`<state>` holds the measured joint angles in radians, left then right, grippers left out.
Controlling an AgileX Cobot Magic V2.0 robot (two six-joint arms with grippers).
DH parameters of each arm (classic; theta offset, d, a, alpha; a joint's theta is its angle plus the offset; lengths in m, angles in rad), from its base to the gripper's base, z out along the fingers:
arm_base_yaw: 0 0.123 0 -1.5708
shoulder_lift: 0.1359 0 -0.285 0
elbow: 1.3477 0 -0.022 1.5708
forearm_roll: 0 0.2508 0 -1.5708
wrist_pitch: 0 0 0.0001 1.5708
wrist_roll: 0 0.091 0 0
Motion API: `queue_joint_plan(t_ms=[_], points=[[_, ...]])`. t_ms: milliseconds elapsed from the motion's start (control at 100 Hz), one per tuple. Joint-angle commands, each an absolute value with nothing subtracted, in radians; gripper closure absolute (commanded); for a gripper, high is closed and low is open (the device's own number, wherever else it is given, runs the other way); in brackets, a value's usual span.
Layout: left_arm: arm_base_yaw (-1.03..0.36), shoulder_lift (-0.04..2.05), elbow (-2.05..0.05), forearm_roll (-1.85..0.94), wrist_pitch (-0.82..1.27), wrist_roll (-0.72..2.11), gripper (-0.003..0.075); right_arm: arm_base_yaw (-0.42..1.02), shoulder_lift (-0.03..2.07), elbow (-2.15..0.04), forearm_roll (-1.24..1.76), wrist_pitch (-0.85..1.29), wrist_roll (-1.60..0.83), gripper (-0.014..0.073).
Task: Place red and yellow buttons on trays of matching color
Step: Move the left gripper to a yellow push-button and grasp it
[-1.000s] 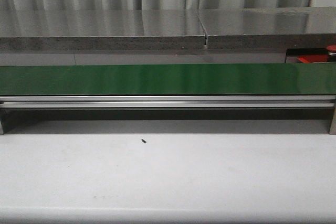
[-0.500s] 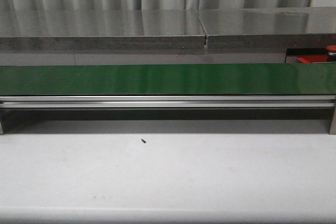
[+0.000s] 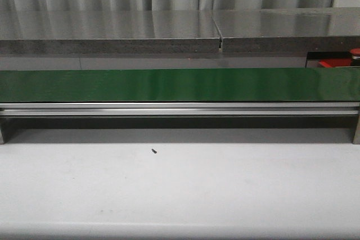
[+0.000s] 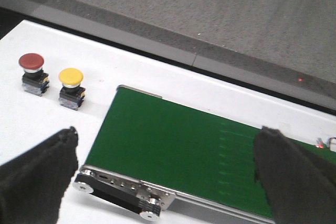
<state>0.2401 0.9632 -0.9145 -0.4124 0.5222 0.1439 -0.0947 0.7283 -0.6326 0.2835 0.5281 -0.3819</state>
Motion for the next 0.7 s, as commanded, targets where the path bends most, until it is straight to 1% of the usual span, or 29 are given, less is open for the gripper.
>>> queue_joint_plan(t_ms=[0,360,690], points=[[0.271,1.056,-1.012,-0.44,0.476,0.129,0.0068,-0.095,0.724,-0.657,0.292,0.465,-0.385,0.0711],[0.351,1.477,-1.25,-0.445,0.484,0.129,0.0068,-0.095,0.724,-0.657,0.292,0.465,-0.385,0.0711],[0.36,1.752,-1.423,-0.445,0.498,0.129,0.0068,-0.095,0.724,-0.657,0.292,0.465,-0.385,0.0711]])
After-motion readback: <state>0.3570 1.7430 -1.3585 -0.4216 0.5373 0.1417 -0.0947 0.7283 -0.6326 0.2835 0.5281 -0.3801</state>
